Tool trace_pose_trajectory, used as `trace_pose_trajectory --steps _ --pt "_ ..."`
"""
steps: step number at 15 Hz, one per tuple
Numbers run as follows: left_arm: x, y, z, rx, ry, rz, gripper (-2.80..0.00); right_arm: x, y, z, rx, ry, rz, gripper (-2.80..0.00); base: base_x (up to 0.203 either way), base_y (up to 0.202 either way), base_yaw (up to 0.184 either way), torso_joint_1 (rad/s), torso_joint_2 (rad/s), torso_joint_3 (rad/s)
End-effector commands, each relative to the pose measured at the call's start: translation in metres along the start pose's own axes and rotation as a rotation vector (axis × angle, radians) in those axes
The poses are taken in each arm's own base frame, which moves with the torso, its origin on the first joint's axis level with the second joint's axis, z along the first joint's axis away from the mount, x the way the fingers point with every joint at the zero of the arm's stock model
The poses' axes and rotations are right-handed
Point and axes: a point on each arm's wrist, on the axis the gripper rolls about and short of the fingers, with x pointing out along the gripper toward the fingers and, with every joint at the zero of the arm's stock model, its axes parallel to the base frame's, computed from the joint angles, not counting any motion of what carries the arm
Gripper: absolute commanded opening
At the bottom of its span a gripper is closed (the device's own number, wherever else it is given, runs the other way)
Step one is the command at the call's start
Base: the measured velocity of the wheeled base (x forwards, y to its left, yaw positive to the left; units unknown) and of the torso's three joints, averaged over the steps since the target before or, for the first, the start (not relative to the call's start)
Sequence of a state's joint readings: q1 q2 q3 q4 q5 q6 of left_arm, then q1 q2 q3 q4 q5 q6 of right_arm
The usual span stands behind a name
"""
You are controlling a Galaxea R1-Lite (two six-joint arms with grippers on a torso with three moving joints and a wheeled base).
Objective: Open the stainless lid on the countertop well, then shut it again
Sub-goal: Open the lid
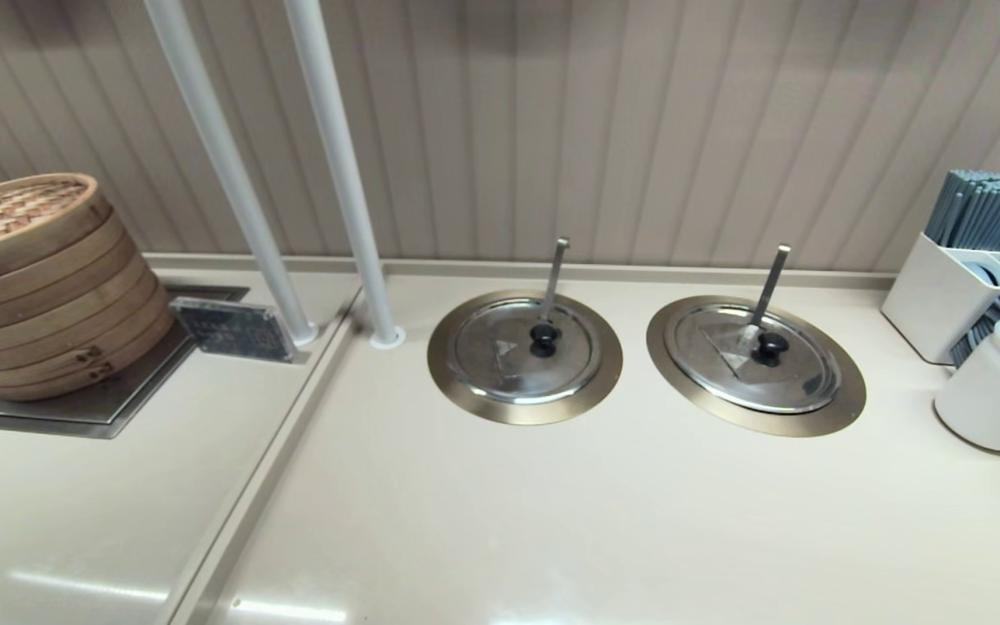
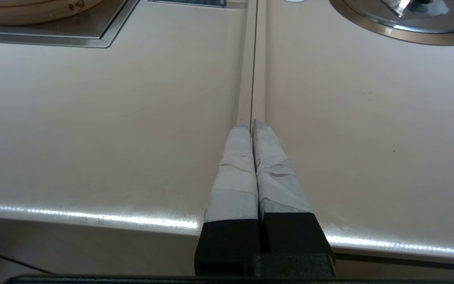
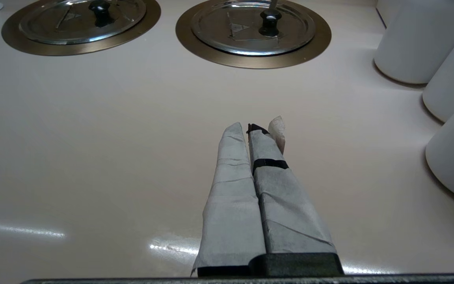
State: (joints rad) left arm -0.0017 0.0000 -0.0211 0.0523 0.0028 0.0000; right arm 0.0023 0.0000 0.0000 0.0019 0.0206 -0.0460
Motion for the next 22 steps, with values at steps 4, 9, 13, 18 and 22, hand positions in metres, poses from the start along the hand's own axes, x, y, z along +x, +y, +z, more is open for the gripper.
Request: trace_pose_trajectory --steps 4,9,13,18,22 --pt "0.000 0.000 0.000 0.000 -0.001 0.000 -2.80 0.000 0.000 0.000 0.012 0.000 -0.018 -2.80 0.000 0.000 0.000 0.000 0.00 0.000" --pt "0.000 0.000 0.000 0.000 0.001 0.000 -2.80 -0.009 -0.005 0.066 0.046 -0.075 -0.079 -2.80 0.000 0.000 0.000 0.000 0.00 0.000" --pt "0.000 0.000 0.000 0.000 0.002 0.000 -2.80 0.044 -0.009 0.118 0.069 0.163 -0.113 -2.80 0.000 0.000 0.000 0.000 0.00 0.000" --pt "0.000 0.000 0.000 0.000 0.001 0.000 -2.80 0.175 -0.014 0.132 0.118 0.493 -0.152 -2.80 0.000 0.000 0.000 0.000 0.00 0.000" --pt "0.000 0.000 0.000 0.000 0.000 0.000 -2.80 0.264 -0.024 0.134 0.138 0.558 -0.213 -2.80 0.000 0.000 0.000 0.000 0.00 0.000"
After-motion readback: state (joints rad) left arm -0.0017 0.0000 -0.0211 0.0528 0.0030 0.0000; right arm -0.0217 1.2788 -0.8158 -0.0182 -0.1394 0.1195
